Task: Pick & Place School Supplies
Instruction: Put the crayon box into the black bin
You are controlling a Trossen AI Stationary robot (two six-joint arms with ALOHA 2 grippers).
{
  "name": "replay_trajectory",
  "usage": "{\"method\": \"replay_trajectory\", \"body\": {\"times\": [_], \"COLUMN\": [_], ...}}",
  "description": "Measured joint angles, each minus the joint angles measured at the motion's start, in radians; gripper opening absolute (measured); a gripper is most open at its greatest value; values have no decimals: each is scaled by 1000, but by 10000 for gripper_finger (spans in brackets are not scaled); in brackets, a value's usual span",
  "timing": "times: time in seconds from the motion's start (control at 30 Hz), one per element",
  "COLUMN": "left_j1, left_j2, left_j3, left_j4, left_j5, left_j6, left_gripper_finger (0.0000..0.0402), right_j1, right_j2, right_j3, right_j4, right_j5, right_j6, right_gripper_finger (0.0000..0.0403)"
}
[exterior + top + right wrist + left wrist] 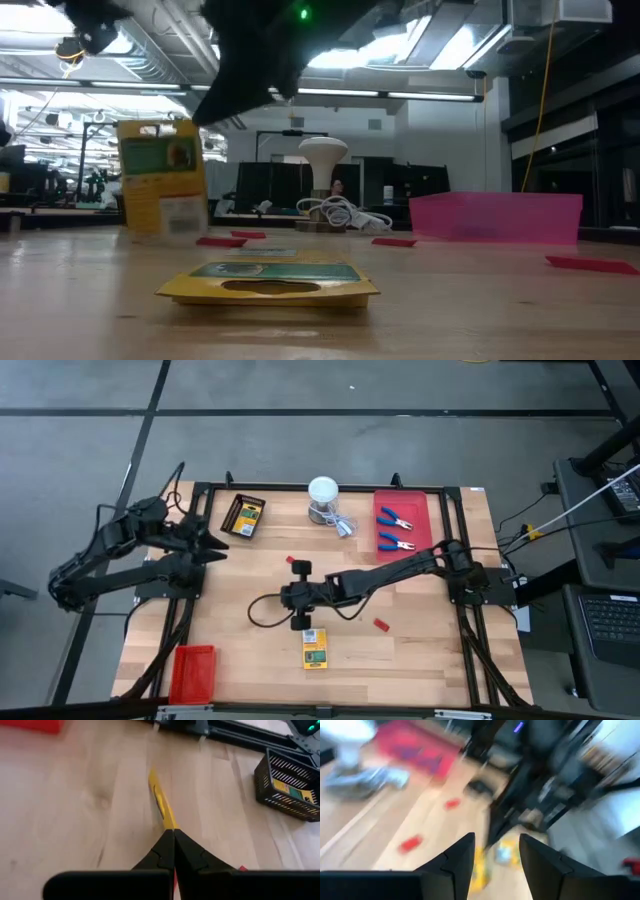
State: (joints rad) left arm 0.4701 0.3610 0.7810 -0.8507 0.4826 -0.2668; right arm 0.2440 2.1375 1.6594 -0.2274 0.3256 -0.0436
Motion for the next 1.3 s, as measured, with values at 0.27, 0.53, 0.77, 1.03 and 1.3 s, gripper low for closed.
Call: {"method": "replay_trajectory", "body": {"times": [0.27,0.53,0.77,1.03,1.3], "left_j1": [-48,-103,-164,-276,-372], "left_j2": [16,17,21,26,163], "left_j3": [29,29,-35,-313,-502], "left_j4": [-177,-195,-250,282,624], "left_j5": [-44,-44,10,238,92], "left_j6": [67,44,-101,-484,-786], "left_gripper_finger": [200,218,220,221,221], "right_j1": [0,-6,16,59,122], "right_j2": [-68,-113,-112,-112,-111], "right_j3": [-1,0,-1,-1,-1], "right_j4": [-1,0,-64,-158,-325], "right_j5": [42,59,26,-45,-75], "right_j6": [45,72,194,612,1053], "right_gripper_finger": [0,0,0,34,57]}}
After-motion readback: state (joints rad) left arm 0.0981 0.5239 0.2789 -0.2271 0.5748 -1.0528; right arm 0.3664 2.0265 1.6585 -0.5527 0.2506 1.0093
